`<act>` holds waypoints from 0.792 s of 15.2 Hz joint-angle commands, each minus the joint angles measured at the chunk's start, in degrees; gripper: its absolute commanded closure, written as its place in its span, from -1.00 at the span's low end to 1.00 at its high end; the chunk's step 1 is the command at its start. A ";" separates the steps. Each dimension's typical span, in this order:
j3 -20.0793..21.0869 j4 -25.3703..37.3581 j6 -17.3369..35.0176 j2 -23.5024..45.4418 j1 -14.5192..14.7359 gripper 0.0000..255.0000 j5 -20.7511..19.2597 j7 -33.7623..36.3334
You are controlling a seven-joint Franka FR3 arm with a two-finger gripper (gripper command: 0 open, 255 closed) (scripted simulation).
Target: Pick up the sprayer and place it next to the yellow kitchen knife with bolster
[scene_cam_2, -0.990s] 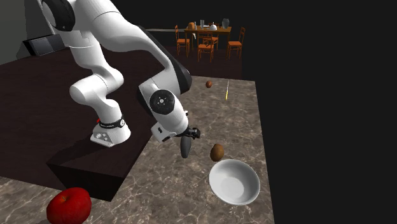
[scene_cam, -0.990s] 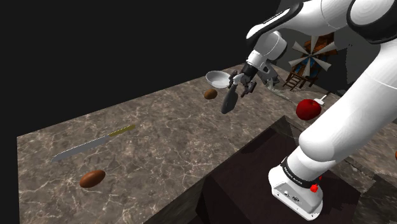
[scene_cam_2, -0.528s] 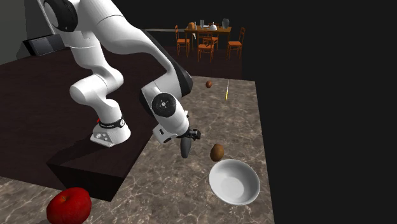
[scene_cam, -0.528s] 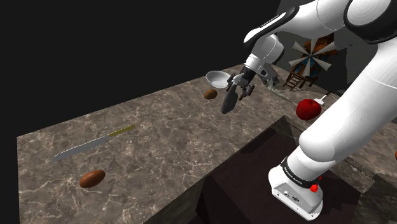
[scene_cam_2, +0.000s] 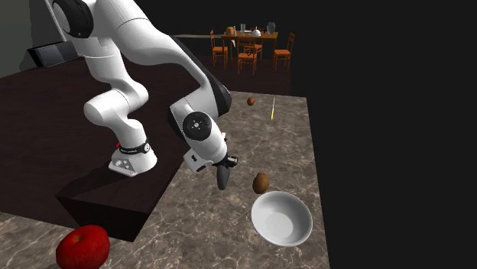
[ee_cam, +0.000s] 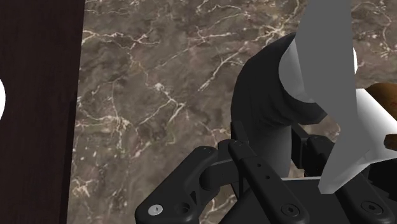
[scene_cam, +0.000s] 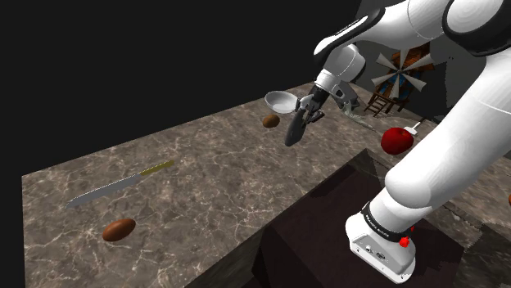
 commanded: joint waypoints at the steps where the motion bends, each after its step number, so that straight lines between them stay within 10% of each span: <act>1: 0.01 -0.01 0.00 0.01 0.01 1.00 0.00 0.00; 12: -0.23 1.35 -4.22 -3.75 -0.15 1.00 -2.14 3.13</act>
